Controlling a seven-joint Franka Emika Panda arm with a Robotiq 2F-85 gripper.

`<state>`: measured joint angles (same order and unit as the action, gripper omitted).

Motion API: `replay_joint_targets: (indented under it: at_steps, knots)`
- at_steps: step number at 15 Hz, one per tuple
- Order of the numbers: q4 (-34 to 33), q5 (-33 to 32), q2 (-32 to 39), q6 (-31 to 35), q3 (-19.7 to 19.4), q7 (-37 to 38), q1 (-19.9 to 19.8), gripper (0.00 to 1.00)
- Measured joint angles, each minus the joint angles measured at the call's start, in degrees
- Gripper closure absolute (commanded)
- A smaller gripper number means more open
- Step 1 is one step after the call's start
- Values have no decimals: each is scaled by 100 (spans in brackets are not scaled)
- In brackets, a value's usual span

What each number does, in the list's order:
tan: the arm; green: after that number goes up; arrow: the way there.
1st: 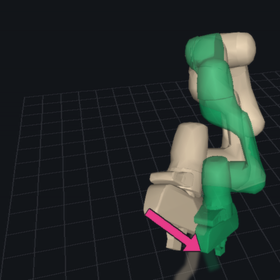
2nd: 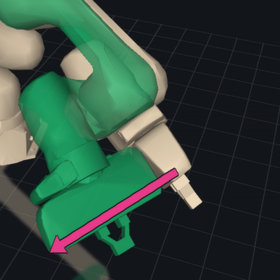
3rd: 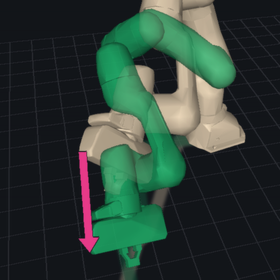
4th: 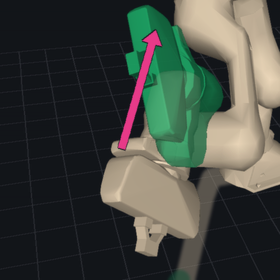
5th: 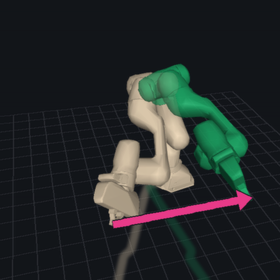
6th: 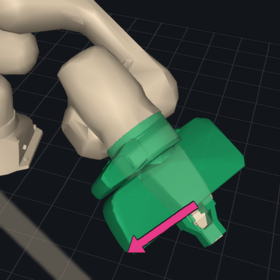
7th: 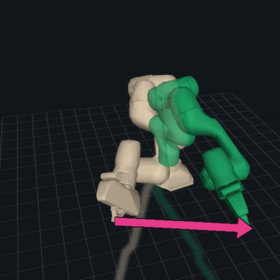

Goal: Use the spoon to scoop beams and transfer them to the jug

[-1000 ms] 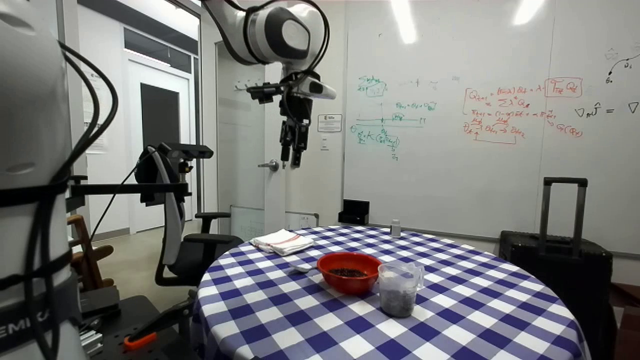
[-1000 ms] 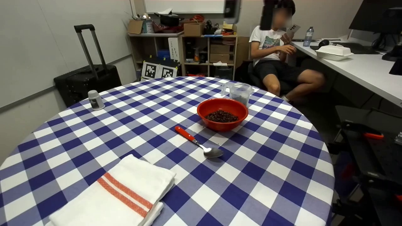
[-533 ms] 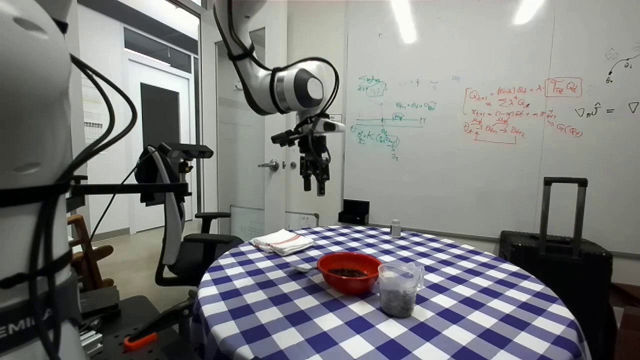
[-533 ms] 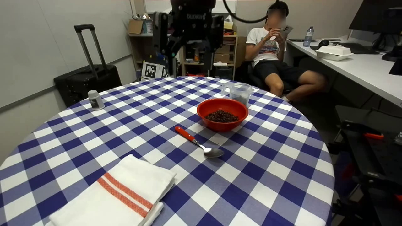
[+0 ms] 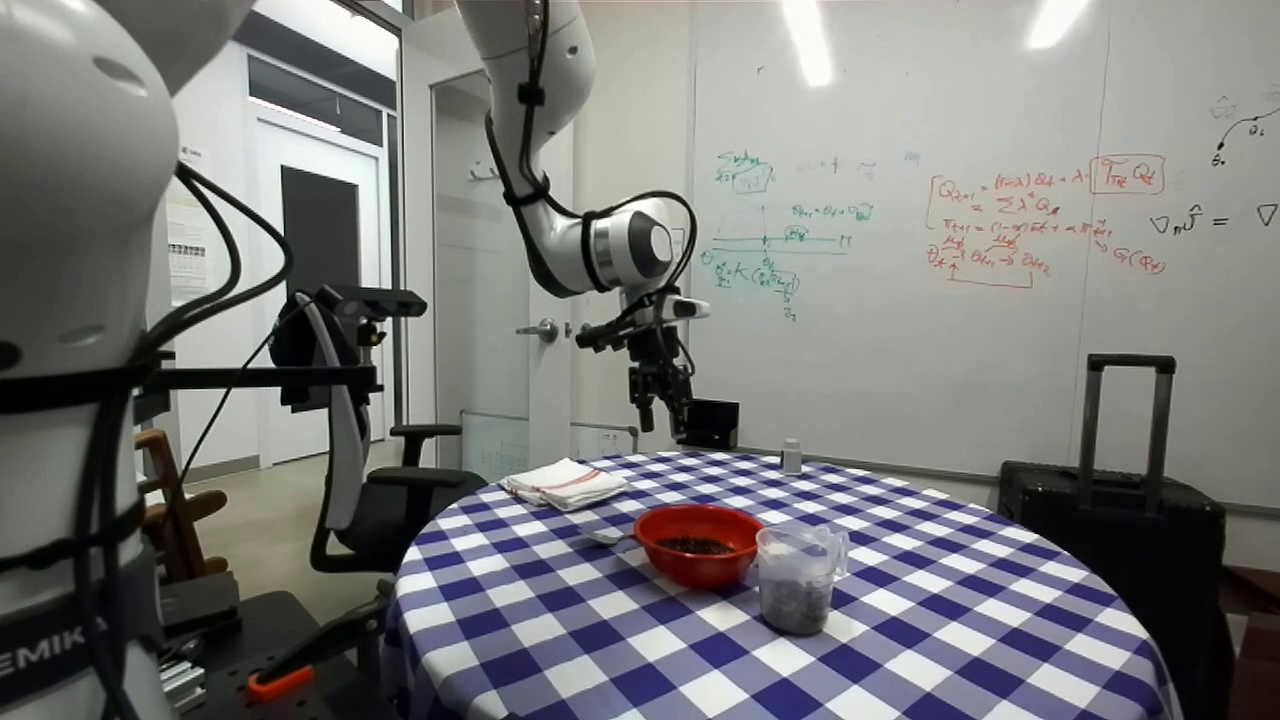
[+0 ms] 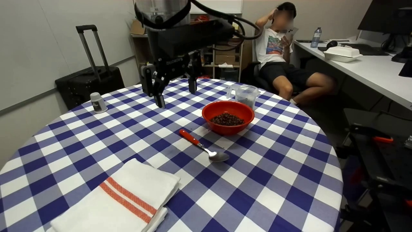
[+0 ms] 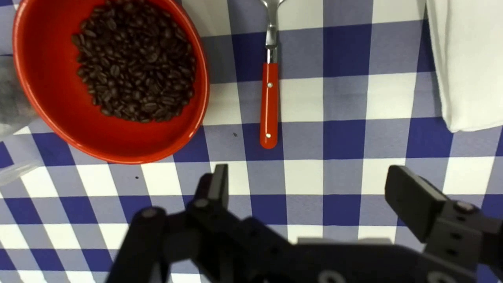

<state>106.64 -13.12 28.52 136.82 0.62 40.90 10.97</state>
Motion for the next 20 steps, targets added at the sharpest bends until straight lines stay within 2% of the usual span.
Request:
replay_joint_targets:
  at_steps: [10,20]
  knots:
    - [-1256,187,1254,-501,-339,-29,48,0]
    - [-1977,977,1850,-1390,-353,-415,-262,0]
